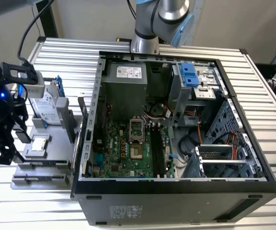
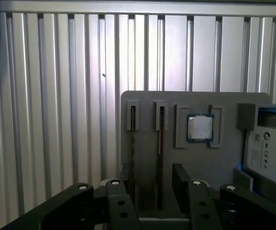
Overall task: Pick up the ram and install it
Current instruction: 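Pick up the ram and move it above insertion slot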
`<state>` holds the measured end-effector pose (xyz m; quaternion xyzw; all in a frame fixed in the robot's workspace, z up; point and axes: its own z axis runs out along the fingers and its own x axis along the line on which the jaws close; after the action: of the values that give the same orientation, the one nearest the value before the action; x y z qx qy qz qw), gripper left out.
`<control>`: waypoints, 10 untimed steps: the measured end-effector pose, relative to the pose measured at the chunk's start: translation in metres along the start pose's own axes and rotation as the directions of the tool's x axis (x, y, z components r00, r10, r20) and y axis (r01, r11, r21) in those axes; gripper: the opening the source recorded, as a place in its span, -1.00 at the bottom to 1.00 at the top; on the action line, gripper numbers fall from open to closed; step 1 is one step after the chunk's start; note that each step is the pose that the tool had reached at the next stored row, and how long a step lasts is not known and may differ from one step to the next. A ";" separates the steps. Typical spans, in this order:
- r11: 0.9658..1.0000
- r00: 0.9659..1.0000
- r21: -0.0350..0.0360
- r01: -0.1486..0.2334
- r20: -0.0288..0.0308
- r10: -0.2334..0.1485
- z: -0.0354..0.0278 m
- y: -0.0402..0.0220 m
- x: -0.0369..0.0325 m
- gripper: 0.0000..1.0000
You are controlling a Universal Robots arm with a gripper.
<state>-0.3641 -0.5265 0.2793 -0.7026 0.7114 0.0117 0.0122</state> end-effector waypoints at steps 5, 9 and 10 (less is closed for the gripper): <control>1.000 1.000 0.000 0.000 0.000 0.000 0.0053 0.0001 0.0003 1.00; 1.000 1.000 0.000 0.000 0.000 0.000 0.0095 0.0001 0.0006 1.00; 1.000 1.000 0.000 0.000 0.000 0.000 0.0106 0.0001 0.0008 1.00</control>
<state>-0.3642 -0.5270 0.2687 -0.7025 0.7114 0.0115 0.0124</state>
